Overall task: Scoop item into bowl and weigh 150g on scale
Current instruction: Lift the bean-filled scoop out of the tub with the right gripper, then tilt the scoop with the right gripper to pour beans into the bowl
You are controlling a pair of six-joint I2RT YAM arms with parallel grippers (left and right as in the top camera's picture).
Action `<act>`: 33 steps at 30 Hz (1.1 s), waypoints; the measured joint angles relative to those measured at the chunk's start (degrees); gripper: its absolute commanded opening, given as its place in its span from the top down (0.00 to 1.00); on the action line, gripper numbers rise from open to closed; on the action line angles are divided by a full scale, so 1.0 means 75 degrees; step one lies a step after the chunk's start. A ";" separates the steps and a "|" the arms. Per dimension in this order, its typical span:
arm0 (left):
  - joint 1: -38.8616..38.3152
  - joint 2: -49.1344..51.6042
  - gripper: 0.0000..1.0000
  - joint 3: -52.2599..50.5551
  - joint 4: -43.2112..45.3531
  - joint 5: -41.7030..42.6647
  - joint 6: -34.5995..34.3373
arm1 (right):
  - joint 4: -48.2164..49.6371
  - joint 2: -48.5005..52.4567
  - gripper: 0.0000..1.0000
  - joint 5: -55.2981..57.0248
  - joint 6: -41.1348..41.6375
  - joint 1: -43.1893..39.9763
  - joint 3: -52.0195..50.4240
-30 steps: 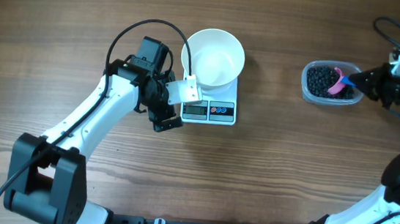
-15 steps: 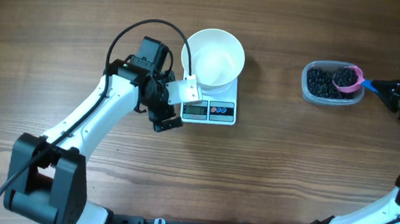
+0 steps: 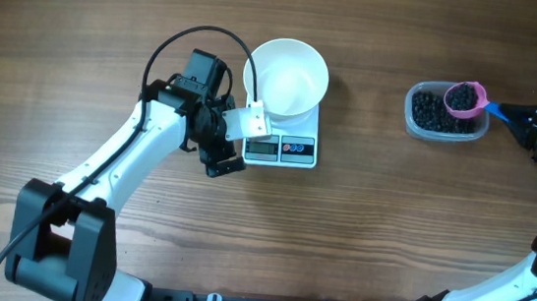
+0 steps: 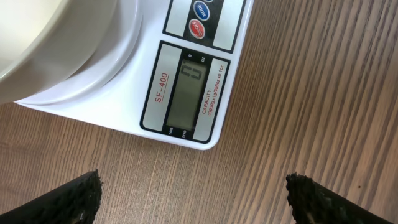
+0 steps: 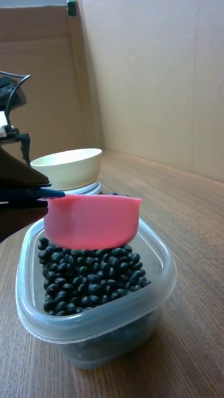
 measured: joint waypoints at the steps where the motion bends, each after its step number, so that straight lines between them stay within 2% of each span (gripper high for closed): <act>1: 0.0000 0.0000 0.00 0.0000 0.0000 0.0000 0.0000 | -0.0026 0.0003 0.96 -0.0026 0.0000 0.0000 0.0000; 10: 0.0000 0.0000 0.00 0.0000 0.0000 0.0000 0.0000 | -0.0061 0.0003 0.96 -0.0638 0.0003 0.0353 0.0000; 21: 0.0000 0.0000 0.00 0.0000 0.0000 0.0000 -0.0003 | 0.0449 0.0003 0.96 -0.1285 0.0481 0.2142 0.0000; 26: 0.0000 0.0000 0.00 0.0000 -0.0003 0.0000 0.0000 | 0.1746 0.0003 0.96 -0.1594 0.1358 0.3220 0.0000; 33: 0.0000 0.0000 0.00 0.0003 0.0003 0.0003 0.0000 | 0.4724 0.0003 0.96 -0.1830 0.3092 0.4561 -0.0006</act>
